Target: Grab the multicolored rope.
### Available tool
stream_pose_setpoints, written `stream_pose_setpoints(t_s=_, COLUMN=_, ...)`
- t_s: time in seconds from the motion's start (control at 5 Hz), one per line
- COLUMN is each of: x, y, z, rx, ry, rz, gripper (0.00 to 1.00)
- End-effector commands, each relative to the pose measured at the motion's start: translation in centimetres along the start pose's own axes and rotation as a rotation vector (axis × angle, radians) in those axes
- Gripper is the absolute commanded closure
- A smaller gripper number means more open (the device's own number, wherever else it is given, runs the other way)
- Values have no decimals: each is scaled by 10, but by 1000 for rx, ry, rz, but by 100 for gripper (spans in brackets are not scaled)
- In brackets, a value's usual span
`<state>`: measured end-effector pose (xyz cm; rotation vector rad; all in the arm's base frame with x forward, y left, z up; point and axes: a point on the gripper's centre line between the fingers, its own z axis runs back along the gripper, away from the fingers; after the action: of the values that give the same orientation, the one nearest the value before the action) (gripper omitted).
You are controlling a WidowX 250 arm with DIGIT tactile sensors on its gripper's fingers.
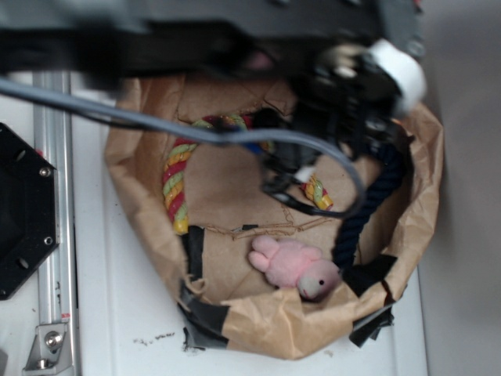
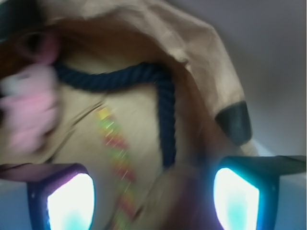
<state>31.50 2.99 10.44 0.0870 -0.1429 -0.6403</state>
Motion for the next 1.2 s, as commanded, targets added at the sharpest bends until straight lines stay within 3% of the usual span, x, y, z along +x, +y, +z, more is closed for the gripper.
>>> stream_pose_setpoints(t_s=0.0, x=8, y=-65, z=-50, rx=-97, ry=85, rz=-99, gripper=0)
stream_pose_setpoints(t_s=0.4, x=-14, y=-78, z=-30, rx=-59, ry=14, rz=-86, gripper=0)
stream_pose_setpoints(t_s=0.6, x=-19, y=-85, z=-18, rx=-70, ry=-17, rz=-99, gripper=0)
stream_pose_setpoints(t_s=0.8, x=-19, y=-84, z=-21, rx=-67, ry=-2, rz=-97, gripper=0)
stream_pose_setpoints(t_s=1.0, x=-14, y=-61, z=-40, rx=-71, ry=42, rz=-47, gripper=0)
